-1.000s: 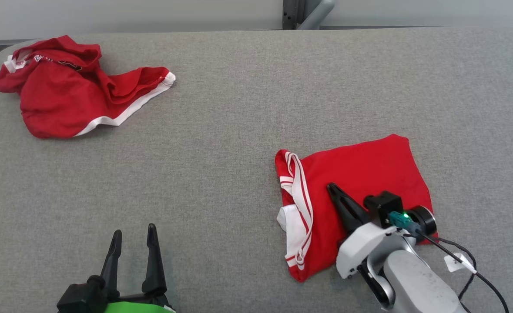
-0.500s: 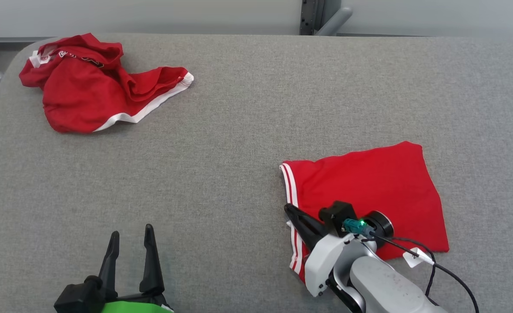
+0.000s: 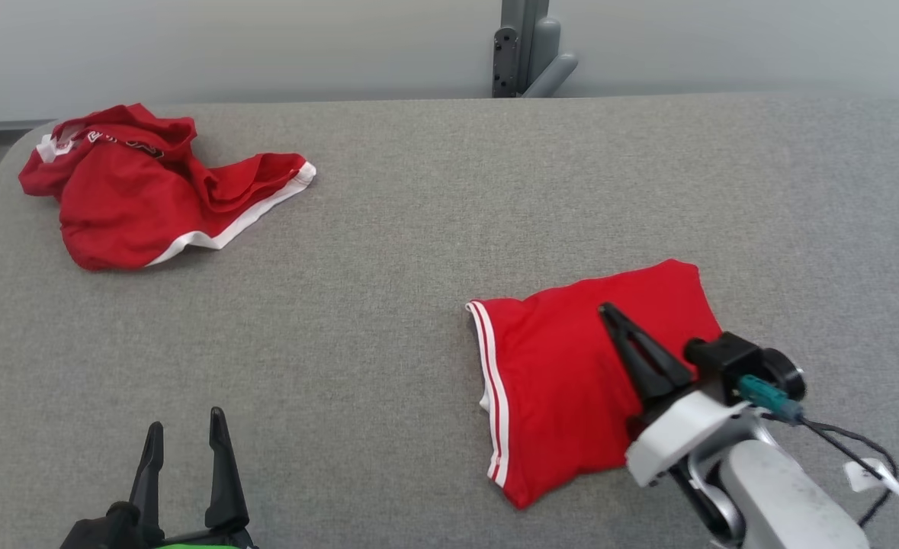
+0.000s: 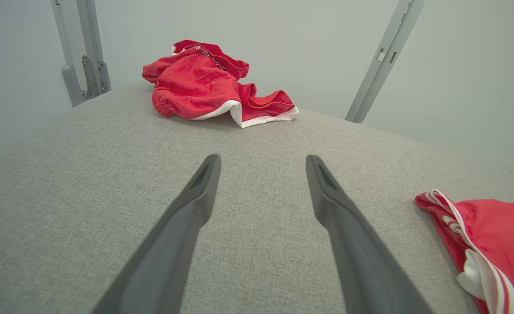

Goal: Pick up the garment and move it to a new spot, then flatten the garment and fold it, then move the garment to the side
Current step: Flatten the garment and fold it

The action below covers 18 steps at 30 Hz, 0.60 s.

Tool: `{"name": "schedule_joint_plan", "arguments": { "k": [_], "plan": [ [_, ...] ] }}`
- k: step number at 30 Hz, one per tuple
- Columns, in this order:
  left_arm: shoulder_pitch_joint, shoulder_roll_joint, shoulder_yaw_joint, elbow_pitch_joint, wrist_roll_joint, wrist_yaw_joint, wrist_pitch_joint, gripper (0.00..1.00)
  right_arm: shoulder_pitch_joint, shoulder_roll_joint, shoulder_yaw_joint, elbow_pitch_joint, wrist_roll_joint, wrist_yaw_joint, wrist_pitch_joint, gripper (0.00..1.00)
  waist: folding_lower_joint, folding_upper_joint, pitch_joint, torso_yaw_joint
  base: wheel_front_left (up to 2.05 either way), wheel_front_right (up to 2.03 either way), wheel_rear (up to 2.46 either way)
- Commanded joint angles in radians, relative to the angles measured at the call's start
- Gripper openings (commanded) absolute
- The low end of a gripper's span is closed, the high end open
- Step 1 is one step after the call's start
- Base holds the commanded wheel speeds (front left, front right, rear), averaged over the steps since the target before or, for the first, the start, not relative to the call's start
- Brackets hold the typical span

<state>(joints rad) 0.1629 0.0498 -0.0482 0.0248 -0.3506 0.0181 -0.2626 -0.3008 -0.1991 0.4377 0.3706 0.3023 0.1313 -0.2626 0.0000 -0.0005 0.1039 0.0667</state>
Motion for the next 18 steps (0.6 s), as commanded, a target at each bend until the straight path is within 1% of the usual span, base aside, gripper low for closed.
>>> {"name": "schedule_joint_plan", "arguments": {
  "k": [1, 2, 3, 4, 5, 7, 10, 13, 18],
  "plan": [
    [0.015, 0.001, 0.006, 0.002, 0.017, -0.006, -0.003, 1.0, 0.032, -0.017, -0.028, -0.017, -0.01, -0.001, -0.003, 0.04, 0.0, 0.0005, -0.026, -0.025, 0.0, 0.0, 0.0],
    [0.018, 0.001, 0.009, 0.003, 0.027, -0.011, -0.003, 1.0, 0.053, -0.03, -0.062, -0.043, -0.023, -0.001, -0.003, 0.27, 0.0, 0.0005, -0.031, -0.03, 0.0, 0.0, 0.0],
    [0.018, 0.001, 0.01, 0.005, 0.042, -0.017, -0.003, 1.0, 0.074, -0.041, -0.092, -0.065, -0.035, -0.001, -0.003, 0.45, 0.0, 0.0005, -0.037, -0.033, 0.0, 0.0, 0.0],
    [0.019, 0.001, 0.011, 0.009, 0.059, -0.022, -0.003, 1.0, 0.095, -0.05, -0.121, -0.089, -0.044, -0.001, -0.003, 0.77, 0.0, 0.0005, -0.043, -0.036, 0.0, 0.0, 0.0],
    [0.02, 0.002, 0.012, 0.014, 0.069, -0.027, -0.003, 1.0, 0.116, -0.058, -0.151, -0.11, -0.047, -0.001, -0.003, 1.0, 0.0, 0.0005, -0.048, -0.039, 0.0, 0.0, 0.0],
    [0.022, 0.001, 0.008, 0.026, 0.09, -0.045, -0.003, 1.0, 0.163, -0.075, -0.213, -0.131, -0.065, -0.001, -0.003, 1.0, 0.0, 0.0005, -0.06, -0.041, 0.0, 0.0, 0.0],
    [0.024, 0.002, 0.003, 0.046, 0.109, -0.072, -0.003, 1.0, 0.218, -0.064, -0.282, -0.143, -0.086, -0.001, -0.003, 1.0, 0.0, 0.0005, -0.075, -0.044, 0.0, 0.0, 0.0],
    [0.025, 0.002, 0.005, 0.072, 0.123, -0.091, -0.003, 1.0, 0.264, -0.04, -0.331, -0.147, -0.101, -0.001, -0.003, 1.0, 0.0, 0.0005, -0.087, -0.048, 0.0, 0.0, 0.0],
    [0.029, 0.002, 0.015, 0.099, 0.133, -0.103, -0.003, 1.0, 0.315, 0.011, -0.372, -0.137, -0.113, -0.001, -0.003, 1.0, 0.0, 0.0005, -0.102, -0.055, 0.0, 0.0, 0.0]
  ]
}}
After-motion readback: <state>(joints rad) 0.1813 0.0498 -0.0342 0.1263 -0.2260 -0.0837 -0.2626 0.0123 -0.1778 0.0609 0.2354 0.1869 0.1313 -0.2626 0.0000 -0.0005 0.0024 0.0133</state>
